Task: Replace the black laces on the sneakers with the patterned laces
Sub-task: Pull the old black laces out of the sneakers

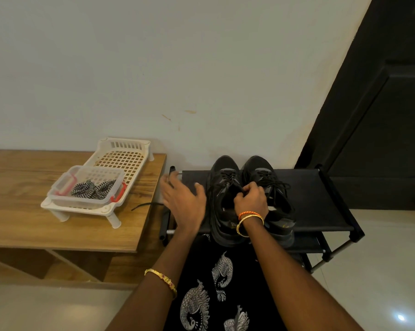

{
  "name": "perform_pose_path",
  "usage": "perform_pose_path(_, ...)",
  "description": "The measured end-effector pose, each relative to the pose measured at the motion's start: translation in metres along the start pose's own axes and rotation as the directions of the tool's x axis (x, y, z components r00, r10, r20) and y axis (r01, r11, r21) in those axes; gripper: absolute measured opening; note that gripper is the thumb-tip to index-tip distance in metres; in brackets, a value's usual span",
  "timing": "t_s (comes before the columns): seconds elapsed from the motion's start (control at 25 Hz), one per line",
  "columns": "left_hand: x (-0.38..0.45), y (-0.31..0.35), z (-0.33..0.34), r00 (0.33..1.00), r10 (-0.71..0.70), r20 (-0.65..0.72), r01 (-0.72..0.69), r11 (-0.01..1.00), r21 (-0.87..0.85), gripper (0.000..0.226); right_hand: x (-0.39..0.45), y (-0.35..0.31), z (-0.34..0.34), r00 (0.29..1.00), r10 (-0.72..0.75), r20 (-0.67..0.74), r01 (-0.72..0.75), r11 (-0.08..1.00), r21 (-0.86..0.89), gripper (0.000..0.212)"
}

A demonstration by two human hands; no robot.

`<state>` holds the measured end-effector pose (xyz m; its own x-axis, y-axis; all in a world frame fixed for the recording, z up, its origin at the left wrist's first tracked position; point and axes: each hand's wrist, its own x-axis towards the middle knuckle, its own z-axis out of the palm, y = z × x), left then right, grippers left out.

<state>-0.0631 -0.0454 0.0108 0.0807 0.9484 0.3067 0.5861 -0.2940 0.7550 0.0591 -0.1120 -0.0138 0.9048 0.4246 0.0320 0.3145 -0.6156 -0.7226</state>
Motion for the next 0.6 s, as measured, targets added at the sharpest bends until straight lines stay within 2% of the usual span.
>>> perform_pose_path(0.08, -0.010, 0.007, 0.010, 0.970, 0.104, 0.221, -0.130, 0.986, 0.105, 0.043, -0.002, -0.001, -0.001, 0.998, -0.053, -0.015, 0.053, 0.998, -0.017, 0.025)
perform_pose_path(0.16, -0.020, 0.012, 0.025, 0.907, 0.132, 0.401, -0.213, 0.963, 0.165, 0.033, -0.001, -0.003, -0.003, 0.980, -0.200, -0.020, 0.196, 0.974, -0.113, 0.042)
perform_pose_path(0.24, -0.020, 0.018, 0.036, 0.913, 0.042, 0.407, -0.115, 0.981, 0.156, 0.026, 0.003, -0.006, -0.004, 0.929, -0.368, 0.032, 0.364, 0.898, -0.249, 0.040)
perform_pose_path(0.32, -0.016, 0.021, 0.043, 0.927, 0.013, 0.374, -0.069, 0.988, 0.136, 0.023, 0.006, -0.009, -0.003, 0.881, -0.467, 0.071, 0.464, 0.827, -0.317, 0.024)
perform_pose_path(0.4, -0.014, 0.023, 0.045, 0.929, 0.023, 0.370, -0.059, 0.995, 0.085, 0.021, 0.010, -0.012, -0.001, 0.864, -0.496, 0.085, 0.493, 0.800, -0.343, 0.014)
perform_pose_path(0.48, -0.015, 0.022, 0.044, 0.932, 0.028, 0.362, -0.039, 0.999, 0.023, 0.021, 0.012, -0.014, 0.001, 0.864, -0.485, 0.131, 0.496, 0.782, -0.377, 0.015)
perform_pose_path(0.6, -0.017, 0.014, 0.043, 0.932, 0.057, 0.359, -0.073, 0.997, 0.034, 0.027, 0.022, -0.013, -0.003, 0.845, -0.505, 0.174, 0.528, 0.739, -0.418, 0.015)
